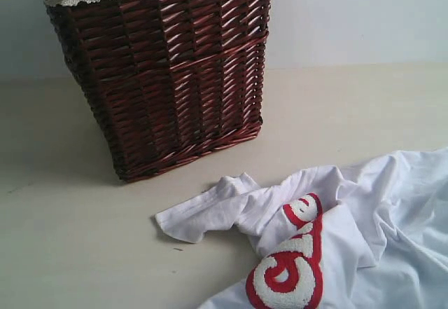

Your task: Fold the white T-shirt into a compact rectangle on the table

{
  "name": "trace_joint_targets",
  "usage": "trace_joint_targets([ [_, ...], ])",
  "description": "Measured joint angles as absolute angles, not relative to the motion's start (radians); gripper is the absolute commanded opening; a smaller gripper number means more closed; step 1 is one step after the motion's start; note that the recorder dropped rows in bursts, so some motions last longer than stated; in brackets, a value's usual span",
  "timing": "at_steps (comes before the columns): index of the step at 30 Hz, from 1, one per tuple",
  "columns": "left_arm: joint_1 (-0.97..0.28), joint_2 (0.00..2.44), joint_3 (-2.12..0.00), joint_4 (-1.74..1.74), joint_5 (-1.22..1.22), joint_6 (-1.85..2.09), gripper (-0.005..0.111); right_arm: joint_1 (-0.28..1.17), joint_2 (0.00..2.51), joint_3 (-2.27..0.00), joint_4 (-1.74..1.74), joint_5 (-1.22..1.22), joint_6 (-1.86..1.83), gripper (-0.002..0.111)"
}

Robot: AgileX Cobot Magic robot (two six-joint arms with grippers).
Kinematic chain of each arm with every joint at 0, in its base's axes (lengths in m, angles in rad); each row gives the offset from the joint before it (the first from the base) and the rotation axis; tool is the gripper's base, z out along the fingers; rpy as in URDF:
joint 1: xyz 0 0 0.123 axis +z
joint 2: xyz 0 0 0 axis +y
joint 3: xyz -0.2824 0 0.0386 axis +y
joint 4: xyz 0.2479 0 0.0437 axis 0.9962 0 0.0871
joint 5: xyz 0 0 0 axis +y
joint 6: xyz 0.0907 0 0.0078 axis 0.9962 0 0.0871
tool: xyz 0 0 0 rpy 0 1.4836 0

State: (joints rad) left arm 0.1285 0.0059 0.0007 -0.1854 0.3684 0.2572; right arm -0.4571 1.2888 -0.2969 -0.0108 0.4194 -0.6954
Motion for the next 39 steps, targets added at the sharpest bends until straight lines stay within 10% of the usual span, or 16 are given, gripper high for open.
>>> trace_joint_targets([
  [3,0.128,0.006,0.001,-0.185,0.368,0.257,0.094,-0.476,1.321,-0.297,-0.011,0.408,-0.702,0.034],
  [5,0.128,0.006,0.001,-0.185,0.368,0.257,0.094,-0.476,1.325,-0.297,-0.011,0.406,-0.719,0.001],
  [27,0.128,0.006,0.001,-0.185,0.368,0.257,0.094,-0.479,1.102,-0.297,0.070,0.787,-1.224,0.000],
  [39,0.128,0.006,0.001,-0.185,0.368,0.257,0.094,-0.479,1.102,-0.297,0.215,0.842,-1.329,0.052],
])
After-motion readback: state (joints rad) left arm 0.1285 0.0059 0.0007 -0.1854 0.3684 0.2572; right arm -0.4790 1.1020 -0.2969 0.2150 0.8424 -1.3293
